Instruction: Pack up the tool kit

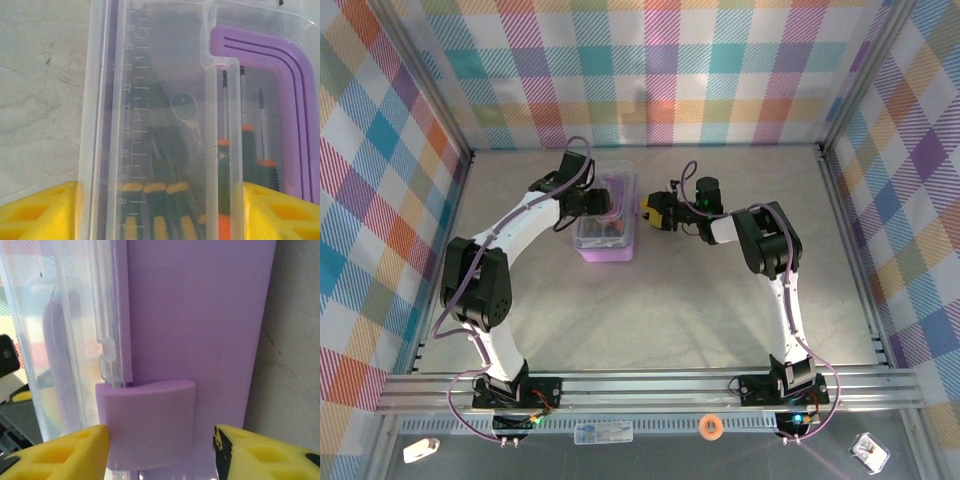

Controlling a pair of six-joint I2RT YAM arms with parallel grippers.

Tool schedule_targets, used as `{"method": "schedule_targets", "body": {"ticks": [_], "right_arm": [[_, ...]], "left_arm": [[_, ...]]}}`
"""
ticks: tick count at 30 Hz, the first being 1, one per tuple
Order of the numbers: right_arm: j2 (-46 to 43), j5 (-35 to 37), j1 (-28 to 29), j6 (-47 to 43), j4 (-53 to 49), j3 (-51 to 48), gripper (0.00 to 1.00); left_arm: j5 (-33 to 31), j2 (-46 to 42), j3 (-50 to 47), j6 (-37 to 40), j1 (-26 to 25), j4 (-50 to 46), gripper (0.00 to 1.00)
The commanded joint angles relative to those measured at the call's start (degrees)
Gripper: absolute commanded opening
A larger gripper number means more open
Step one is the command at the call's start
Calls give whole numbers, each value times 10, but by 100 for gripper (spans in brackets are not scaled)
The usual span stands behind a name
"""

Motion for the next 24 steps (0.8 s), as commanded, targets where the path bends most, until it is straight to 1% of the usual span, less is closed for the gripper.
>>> {"method": "schedule_targets", "body": {"ticks": [1, 4, 6, 10, 19, 24], "right_arm": [[-2, -18, 14, 12, 48, -6, 60], [4, -17, 21, 17, 48, 0, 62], [12, -15, 24, 32, 67, 5, 64], [18, -12, 27, 69, 111, 10, 63], [1, -2, 27, 99, 143, 8, 61], [-5, -9, 26, 90, 123, 24, 60]], "left_arm": [[180, 119, -108, -38, 5, -136, 10], [192, 117, -105, -40, 6, -133, 10], [198, 116, -105, -40, 6, -131, 10], [192, 117, -105, -39, 6, -135, 10], [185, 114, -106, -36, 6, -141, 10], [183, 120, -95, -36, 6, -146, 10]]}}
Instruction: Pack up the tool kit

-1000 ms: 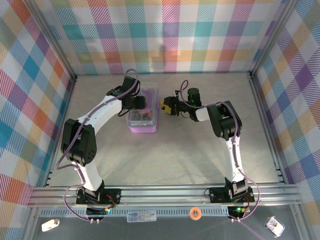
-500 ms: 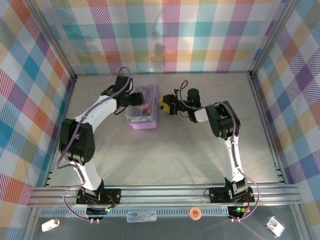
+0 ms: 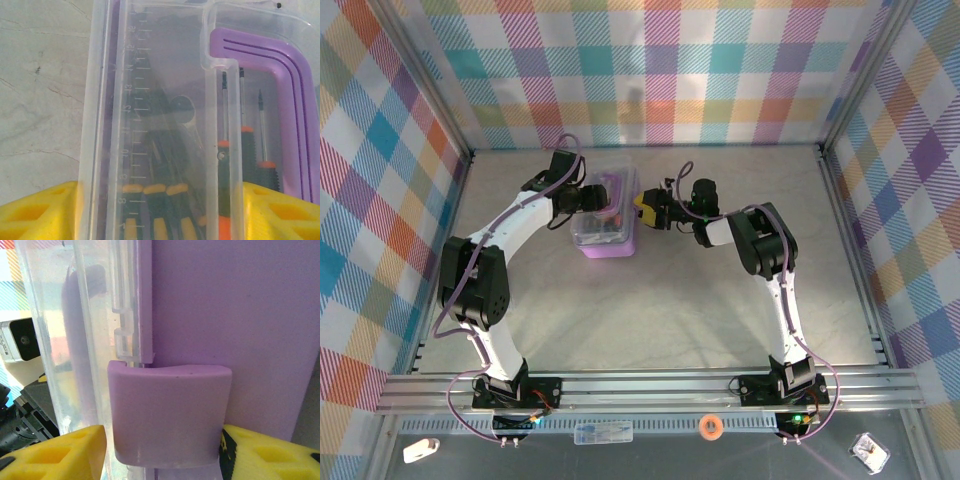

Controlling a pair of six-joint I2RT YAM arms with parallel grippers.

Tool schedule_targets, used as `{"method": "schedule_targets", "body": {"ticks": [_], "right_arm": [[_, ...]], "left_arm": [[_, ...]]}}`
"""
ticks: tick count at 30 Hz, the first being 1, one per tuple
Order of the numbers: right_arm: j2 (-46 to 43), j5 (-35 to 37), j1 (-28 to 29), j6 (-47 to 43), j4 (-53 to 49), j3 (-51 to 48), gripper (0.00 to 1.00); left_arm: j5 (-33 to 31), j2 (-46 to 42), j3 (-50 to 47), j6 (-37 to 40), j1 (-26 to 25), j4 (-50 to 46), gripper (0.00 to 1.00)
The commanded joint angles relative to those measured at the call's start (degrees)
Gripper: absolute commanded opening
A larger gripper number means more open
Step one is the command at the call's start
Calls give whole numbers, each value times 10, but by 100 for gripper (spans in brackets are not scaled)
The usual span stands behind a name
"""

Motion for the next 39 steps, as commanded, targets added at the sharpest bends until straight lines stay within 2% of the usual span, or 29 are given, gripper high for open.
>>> {"method": "schedule_targets", "body": {"ticks": [1, 16, 24, 33, 39], "right_arm": [[-19, -11, 7, 0, 27, 16, 60], [-40, 6, -9, 23, 74, -4, 58], [-55, 2, -13, 0, 57, -13, 56], [-62, 3, -14, -37, 1, -11, 51], [-52, 13, -12, -94, -113, 9, 47]], "left_arm": [[131, 120, -86, -36, -17, -176, 10], [96, 122, -84, -29, -18, -193, 10], [92, 123, -80, -28, -18, -198, 10], [91, 125, -74, -27, -24, -202, 10], [87, 126, -65, -27, -28, -209, 10]]}}
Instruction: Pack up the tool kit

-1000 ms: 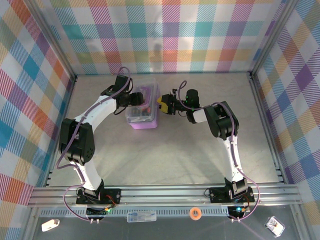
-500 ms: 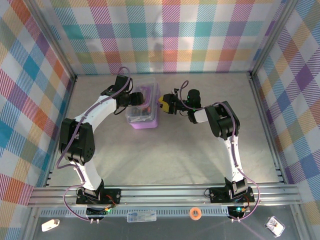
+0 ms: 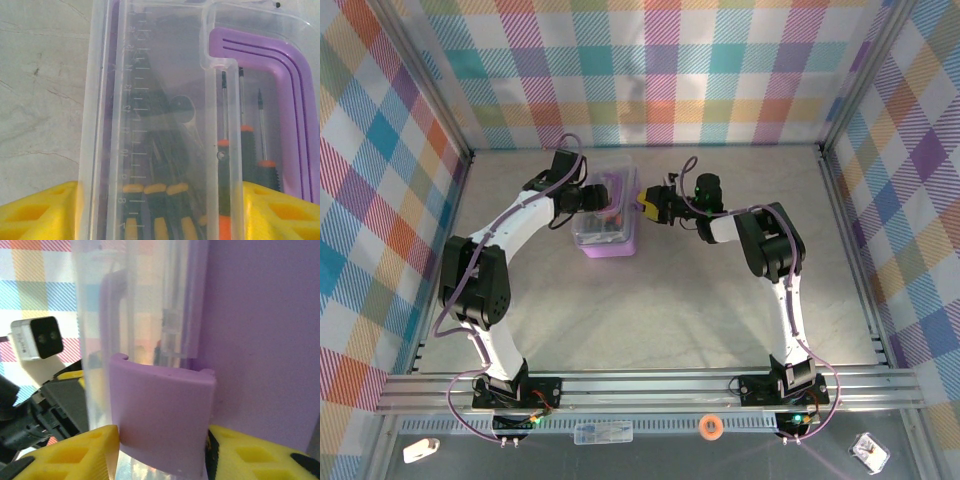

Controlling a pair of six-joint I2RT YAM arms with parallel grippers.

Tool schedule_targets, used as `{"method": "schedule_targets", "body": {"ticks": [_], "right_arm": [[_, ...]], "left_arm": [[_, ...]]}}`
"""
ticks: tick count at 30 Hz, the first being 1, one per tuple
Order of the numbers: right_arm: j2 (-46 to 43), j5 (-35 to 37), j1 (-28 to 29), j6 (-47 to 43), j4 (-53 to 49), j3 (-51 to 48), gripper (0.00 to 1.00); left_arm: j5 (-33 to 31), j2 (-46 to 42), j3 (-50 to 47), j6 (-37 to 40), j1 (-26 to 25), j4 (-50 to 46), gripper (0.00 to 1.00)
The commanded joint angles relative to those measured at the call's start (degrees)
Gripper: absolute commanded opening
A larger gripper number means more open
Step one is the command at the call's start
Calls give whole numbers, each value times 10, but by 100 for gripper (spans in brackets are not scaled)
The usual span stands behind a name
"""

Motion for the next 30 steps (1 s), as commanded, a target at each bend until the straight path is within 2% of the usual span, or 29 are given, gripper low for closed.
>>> {"method": "schedule_targets", "body": {"ticks": [1, 10, 18, 30], "right_arm": [[-8, 6, 2, -47, -53, 20, 47], [4, 14, 3, -67, -93, 31, 46], [3, 49, 3, -149, -230, 15, 46], [-26, 63, 0, -252, -366, 43, 48]], "left_arm": [[95, 121, -71, -27, -25, -206, 10], [85, 122, -69, -26, -31, -211, 10], [70, 121, -64, -25, -38, -220, 9], [74, 129, -68, -25, -40, -215, 9]]}}
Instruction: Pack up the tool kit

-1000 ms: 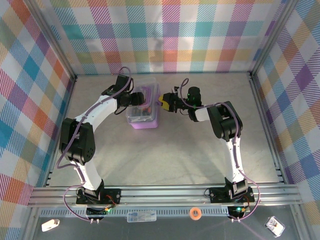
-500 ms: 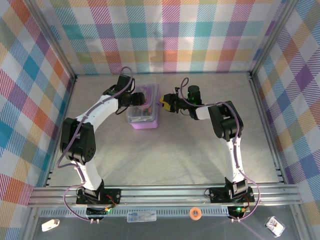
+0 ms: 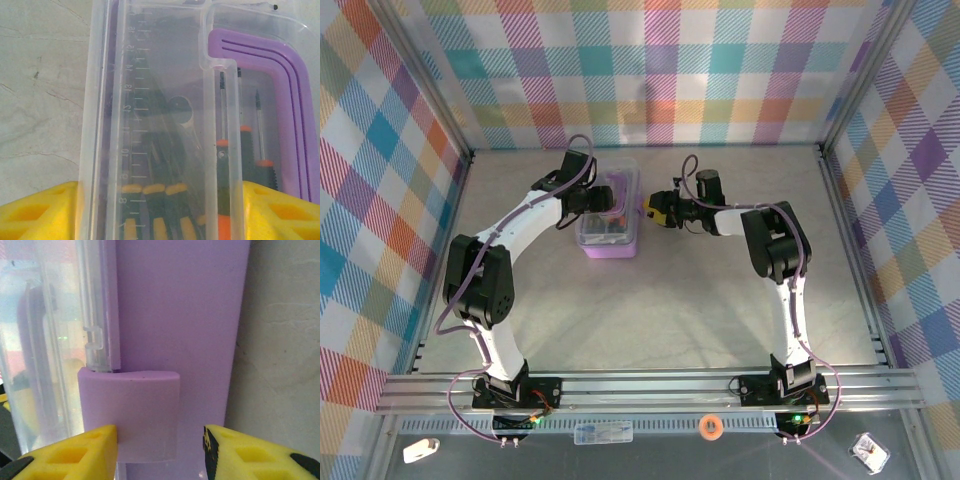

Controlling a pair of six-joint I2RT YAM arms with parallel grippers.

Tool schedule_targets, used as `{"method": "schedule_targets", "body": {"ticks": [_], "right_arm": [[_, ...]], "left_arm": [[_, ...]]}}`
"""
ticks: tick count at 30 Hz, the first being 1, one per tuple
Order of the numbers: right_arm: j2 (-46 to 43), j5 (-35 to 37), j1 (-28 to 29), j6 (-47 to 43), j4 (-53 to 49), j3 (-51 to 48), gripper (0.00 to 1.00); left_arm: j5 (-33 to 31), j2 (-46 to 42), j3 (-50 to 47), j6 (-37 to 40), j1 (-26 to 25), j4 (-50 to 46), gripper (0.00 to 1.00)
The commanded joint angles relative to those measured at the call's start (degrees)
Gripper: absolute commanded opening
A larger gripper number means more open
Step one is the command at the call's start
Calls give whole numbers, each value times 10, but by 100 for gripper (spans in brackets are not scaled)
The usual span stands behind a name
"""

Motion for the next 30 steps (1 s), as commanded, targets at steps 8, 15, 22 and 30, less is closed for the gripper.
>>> {"method": "schedule_targets", "body": {"ticks": [8, 15, 22, 30], "right_arm": [[0, 31, 6, -58, -118, 39, 48], [5, 40, 6, -62, -122, 32, 46], [-4, 65, 6, -98, -154, 19, 44], [-28, 80, -2, -132, -197, 28, 44]], "left_arm": [[121, 120, -79, -24, -14, -205, 9], [130, 126, -77, -23, -14, -197, 9], [139, 130, -79, -24, -15, -192, 9], [138, 131, -83, -23, -15, -189, 9]]}}
